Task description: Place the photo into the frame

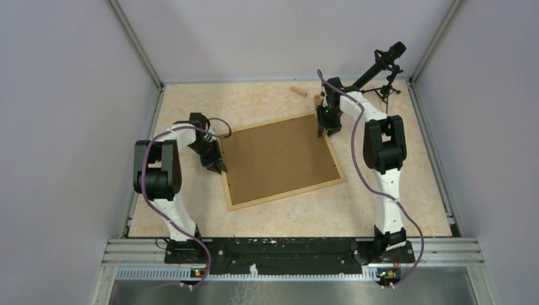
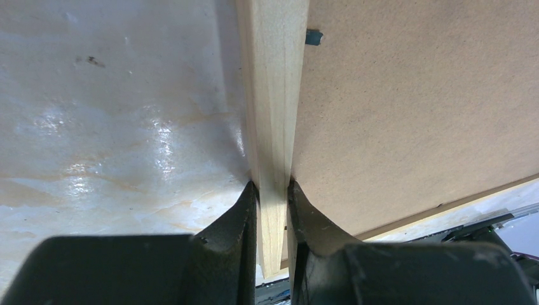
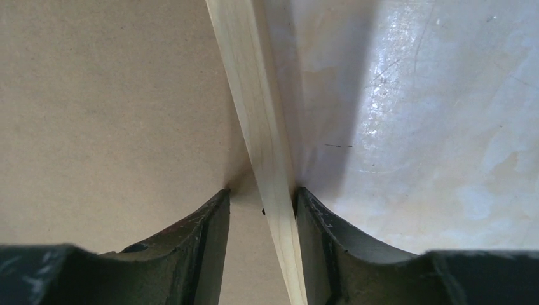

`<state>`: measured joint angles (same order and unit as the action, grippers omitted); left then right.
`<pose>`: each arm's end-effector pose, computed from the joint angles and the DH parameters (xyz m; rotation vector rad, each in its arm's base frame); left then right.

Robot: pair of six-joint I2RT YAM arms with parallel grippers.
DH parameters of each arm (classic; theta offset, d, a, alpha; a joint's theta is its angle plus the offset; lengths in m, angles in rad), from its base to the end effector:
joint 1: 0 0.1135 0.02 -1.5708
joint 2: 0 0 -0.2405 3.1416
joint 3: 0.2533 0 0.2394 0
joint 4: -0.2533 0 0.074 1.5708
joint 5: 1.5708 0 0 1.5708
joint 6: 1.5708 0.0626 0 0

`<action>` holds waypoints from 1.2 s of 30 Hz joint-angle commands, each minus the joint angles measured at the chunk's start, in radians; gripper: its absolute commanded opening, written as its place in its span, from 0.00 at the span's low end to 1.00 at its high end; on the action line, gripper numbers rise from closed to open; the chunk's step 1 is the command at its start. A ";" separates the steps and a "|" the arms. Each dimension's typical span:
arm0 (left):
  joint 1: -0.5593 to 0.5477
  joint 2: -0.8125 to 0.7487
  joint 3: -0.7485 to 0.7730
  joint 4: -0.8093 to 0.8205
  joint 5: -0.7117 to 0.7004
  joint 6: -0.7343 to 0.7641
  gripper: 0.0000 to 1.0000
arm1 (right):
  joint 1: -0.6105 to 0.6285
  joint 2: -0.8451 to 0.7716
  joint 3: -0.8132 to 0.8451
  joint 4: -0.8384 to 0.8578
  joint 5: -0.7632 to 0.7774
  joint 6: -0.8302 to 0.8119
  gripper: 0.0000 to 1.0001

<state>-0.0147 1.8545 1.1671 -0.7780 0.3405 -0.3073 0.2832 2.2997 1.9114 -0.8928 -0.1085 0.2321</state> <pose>0.3182 -0.0256 0.1114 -0.4166 3.0168 -0.5425 0.4363 0.1340 0.1301 -0.0963 2.8764 0.2581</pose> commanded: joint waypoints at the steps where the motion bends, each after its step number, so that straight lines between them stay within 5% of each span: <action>1: -0.016 0.054 -0.039 0.207 -0.017 0.005 0.05 | 0.020 0.070 -0.082 0.065 -0.157 0.003 0.45; 5: -0.017 0.051 -0.038 0.206 -0.020 0.007 0.05 | -0.013 -0.058 -0.088 0.073 -0.118 0.004 0.48; 11: -0.016 0.054 -0.037 0.206 -0.018 0.005 0.05 | -0.089 -0.204 -0.163 0.147 -0.043 -0.038 0.32; 20: -0.017 0.058 -0.040 0.204 -0.020 0.007 0.05 | -0.105 -0.169 -0.151 0.150 -0.160 -0.055 0.31; 36: -0.016 0.068 -0.035 0.208 -0.007 0.006 0.05 | -0.101 -0.110 -0.168 0.143 -0.131 -0.070 0.26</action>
<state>-0.0185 1.8553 1.1637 -0.7559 0.3611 -0.3077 0.1780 2.1712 1.7451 -0.7692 -0.2314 0.1825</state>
